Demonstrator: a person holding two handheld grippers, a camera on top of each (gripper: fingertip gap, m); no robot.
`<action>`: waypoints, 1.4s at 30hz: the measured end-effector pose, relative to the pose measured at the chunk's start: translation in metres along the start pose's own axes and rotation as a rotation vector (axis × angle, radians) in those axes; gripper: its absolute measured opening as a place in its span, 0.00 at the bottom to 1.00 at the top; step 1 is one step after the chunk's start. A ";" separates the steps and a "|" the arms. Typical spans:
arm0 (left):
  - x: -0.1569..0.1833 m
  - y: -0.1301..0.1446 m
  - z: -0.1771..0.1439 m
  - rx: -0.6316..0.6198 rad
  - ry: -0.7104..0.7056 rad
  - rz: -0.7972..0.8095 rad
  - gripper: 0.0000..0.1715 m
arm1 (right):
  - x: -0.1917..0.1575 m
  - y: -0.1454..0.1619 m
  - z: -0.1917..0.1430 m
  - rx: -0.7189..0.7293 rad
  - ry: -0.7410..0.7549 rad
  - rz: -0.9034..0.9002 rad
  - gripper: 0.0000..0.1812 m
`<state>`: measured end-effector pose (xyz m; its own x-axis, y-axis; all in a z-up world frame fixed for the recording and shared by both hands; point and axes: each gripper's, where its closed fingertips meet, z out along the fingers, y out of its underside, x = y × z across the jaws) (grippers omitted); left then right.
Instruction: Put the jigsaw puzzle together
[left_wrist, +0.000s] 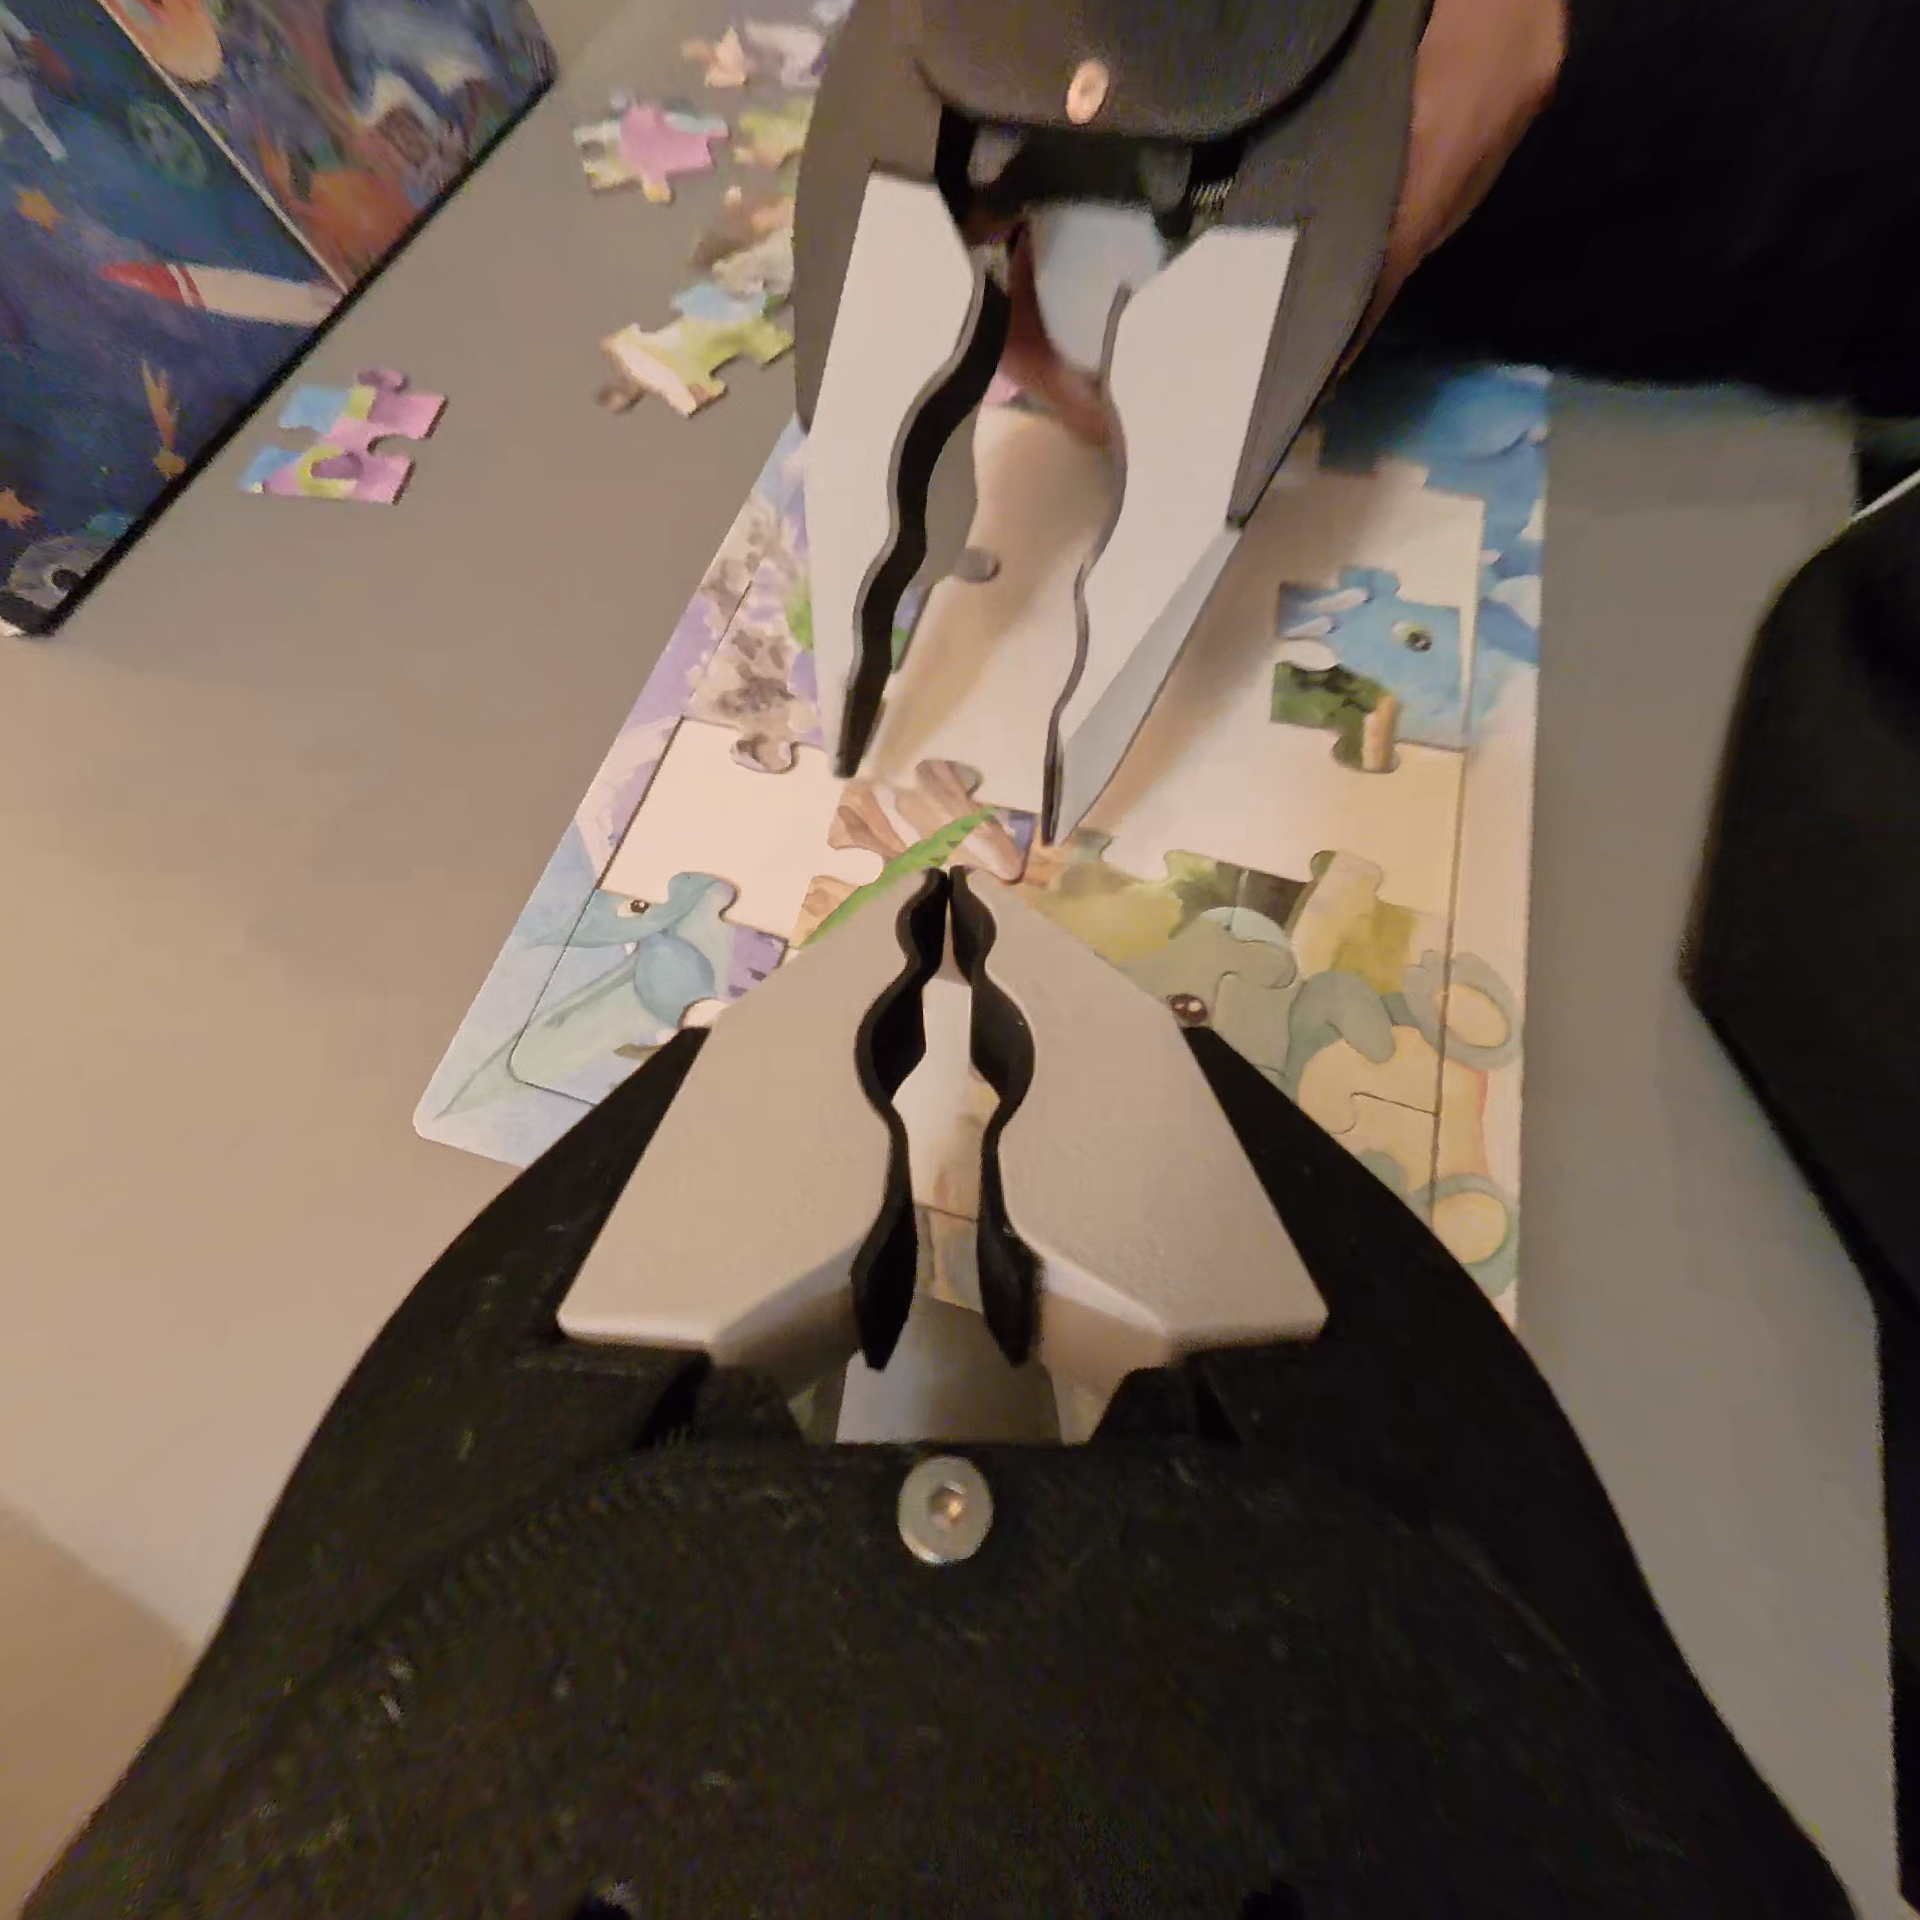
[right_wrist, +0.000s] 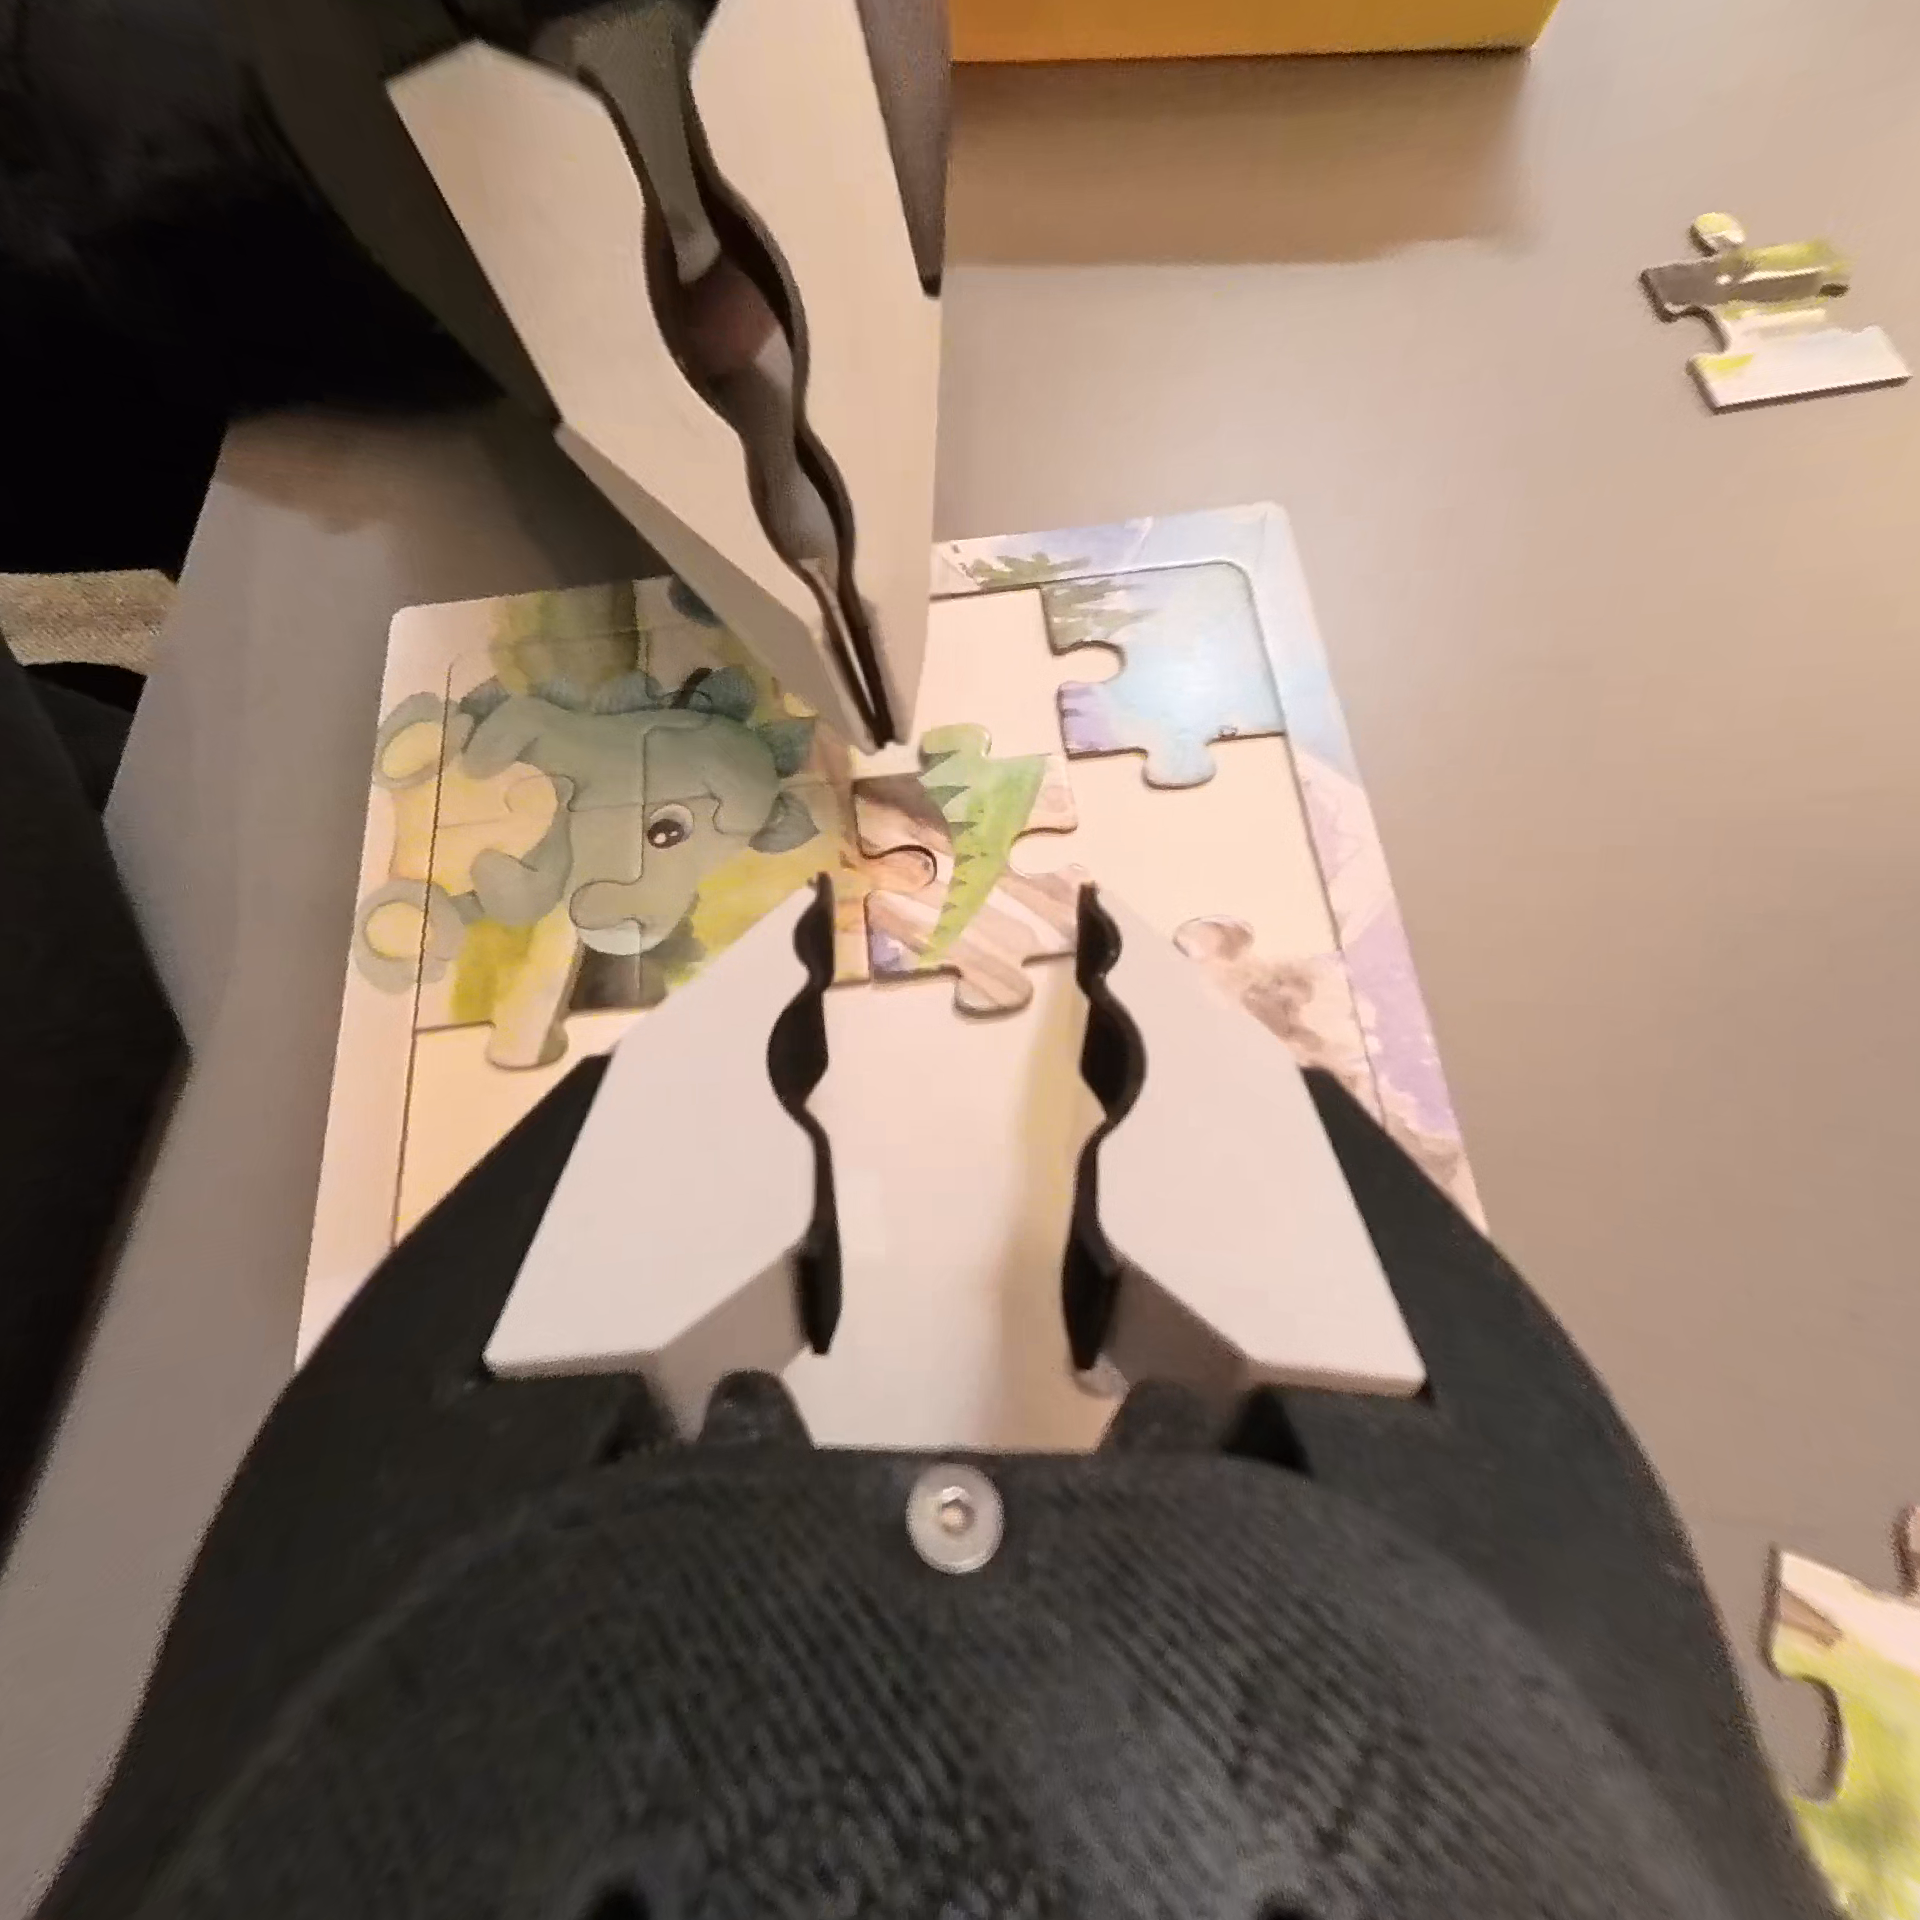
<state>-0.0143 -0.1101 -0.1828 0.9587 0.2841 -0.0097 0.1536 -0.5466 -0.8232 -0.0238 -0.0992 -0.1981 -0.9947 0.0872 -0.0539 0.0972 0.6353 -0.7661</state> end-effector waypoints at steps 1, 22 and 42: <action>0.004 -0.002 -0.002 0.014 0.026 0.001 0.00 | 0.000 0.002 0.003 -0.021 0.007 -0.010 0.26; 0.031 0.020 0.012 -0.140 0.126 0.117 0.00 | 0.004 0.000 -0.004 0.007 -0.033 0.038 0.18; 0.030 0.020 0.012 -0.144 0.129 0.105 0.00 | 0.010 0.008 0.005 -0.104 -0.012 -0.041 0.18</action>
<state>0.0145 -0.1032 -0.2068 0.9925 0.1215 -0.0107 0.0750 -0.6771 -0.7320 -0.0335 -0.0970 -0.2077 -0.9982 0.0503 -0.0318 0.0582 0.7146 -0.6971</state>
